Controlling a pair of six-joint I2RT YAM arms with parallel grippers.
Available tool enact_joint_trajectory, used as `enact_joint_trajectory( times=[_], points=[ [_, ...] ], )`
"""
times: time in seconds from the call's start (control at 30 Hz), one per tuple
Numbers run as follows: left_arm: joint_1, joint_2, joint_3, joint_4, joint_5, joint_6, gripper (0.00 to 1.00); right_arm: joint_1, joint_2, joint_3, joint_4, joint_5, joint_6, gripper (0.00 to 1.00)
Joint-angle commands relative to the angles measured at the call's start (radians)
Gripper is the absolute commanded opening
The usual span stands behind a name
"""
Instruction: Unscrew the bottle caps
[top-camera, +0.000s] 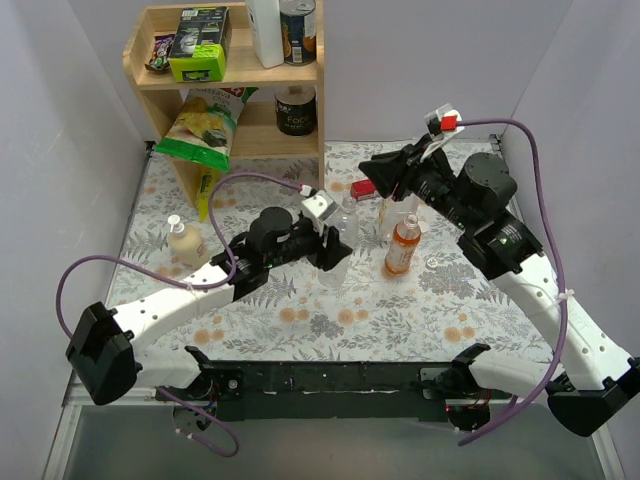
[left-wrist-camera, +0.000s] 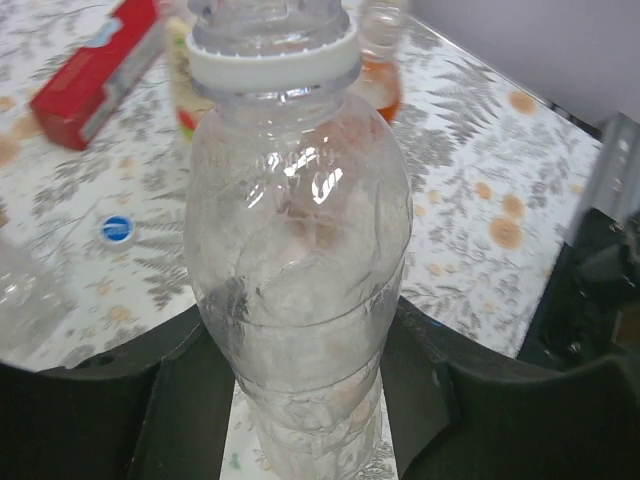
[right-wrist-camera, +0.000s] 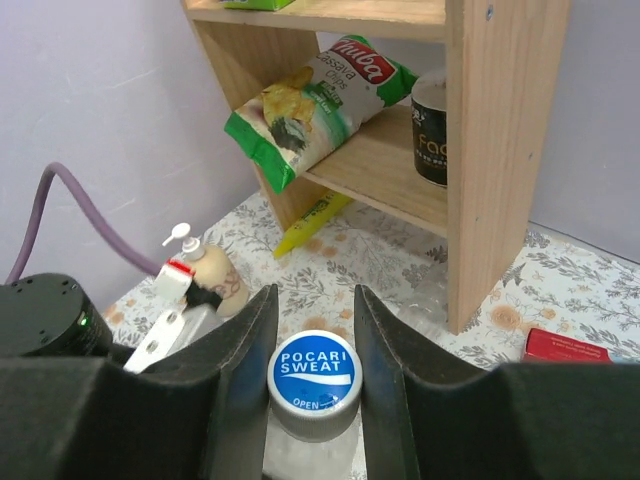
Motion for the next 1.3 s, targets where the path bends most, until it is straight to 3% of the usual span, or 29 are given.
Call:
enact_joint_trajectory(
  times=[0.0,0.07,0.17,0.33,0.5,0.9,1.27],
  points=[
    [0.145,-0.098,-0.042,0.060,-0.200,-0.060,0.36,0.149,-0.014,-0.014,-0.037,0.188,-0.086,0.19],
    [0.244,-0.107,-0.050,0.063,-0.202,-0.082,0.36,0.208,-0.013,-0.059,-0.042,0.277,-0.093,0.19],
    [0.307,-0.124,-0.051,0.054,-0.264,-0.070,0.37,0.281,-0.027,-0.172,-0.015,0.354,-0.065,0.19],
    [0.330,-0.182,-0.080,0.055,-0.324,-0.047,0.38,0.370,0.005,-0.332,0.061,0.405,-0.002,0.18],
    [0.330,-0.207,-0.114,0.065,-0.279,-0.050,0.39,0.386,0.134,-0.494,0.214,0.452,0.041,0.18],
    [0.327,-0.209,-0.169,0.147,-0.218,-0.111,0.40,0.329,0.439,-0.547,0.387,0.566,0.047,0.21],
    [0.292,-0.176,-0.177,0.163,-0.155,-0.049,0.42,0.303,0.561,-0.563,0.378,0.639,0.050,0.36]
  ],
)
